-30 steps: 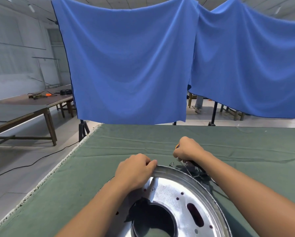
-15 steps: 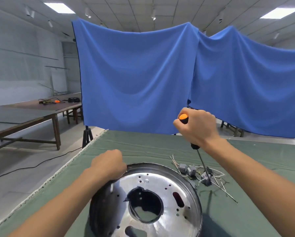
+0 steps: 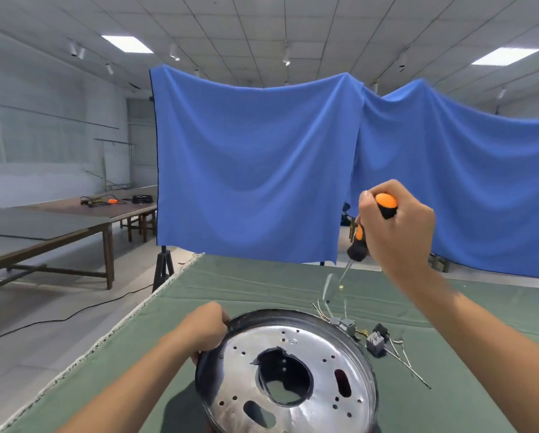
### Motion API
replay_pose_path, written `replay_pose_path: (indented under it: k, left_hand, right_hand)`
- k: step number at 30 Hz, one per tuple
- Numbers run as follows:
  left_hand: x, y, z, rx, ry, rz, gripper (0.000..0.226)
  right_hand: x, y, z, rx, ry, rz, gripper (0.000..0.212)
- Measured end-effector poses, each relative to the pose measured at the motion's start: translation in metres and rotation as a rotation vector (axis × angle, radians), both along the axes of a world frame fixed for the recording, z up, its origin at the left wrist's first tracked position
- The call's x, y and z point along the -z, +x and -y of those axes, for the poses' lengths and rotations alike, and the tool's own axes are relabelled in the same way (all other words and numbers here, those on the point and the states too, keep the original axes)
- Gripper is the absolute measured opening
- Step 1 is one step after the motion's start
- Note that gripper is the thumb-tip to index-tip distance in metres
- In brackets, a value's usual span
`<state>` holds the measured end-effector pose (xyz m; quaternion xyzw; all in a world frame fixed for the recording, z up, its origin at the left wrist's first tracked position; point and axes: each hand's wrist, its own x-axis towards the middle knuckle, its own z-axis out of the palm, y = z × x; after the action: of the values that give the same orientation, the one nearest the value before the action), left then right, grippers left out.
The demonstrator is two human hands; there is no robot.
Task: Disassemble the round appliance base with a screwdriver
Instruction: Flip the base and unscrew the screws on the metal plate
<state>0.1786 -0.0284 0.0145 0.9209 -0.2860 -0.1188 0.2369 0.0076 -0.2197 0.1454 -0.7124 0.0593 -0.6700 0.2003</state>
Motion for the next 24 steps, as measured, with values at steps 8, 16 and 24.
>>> replay_pose_path:
  k: [8,16,24]
  left_hand:
    - [0.018,0.006,0.054,0.127,-0.195,0.134,0.021]
    - [0.008,0.001,0.019,0.038,0.000,-0.227,0.014]
    - [0.005,0.002,0.032,0.228,0.033,-0.004,0.026]
  right_hand:
    - [0.004,0.006,0.025,-0.107,0.189,0.106,0.026]
    - [0.019,0.015,0.022,-0.268,0.333,0.188,0.030]
    - [0.025,0.022,0.004,-0.331,0.343,0.151,0.030]
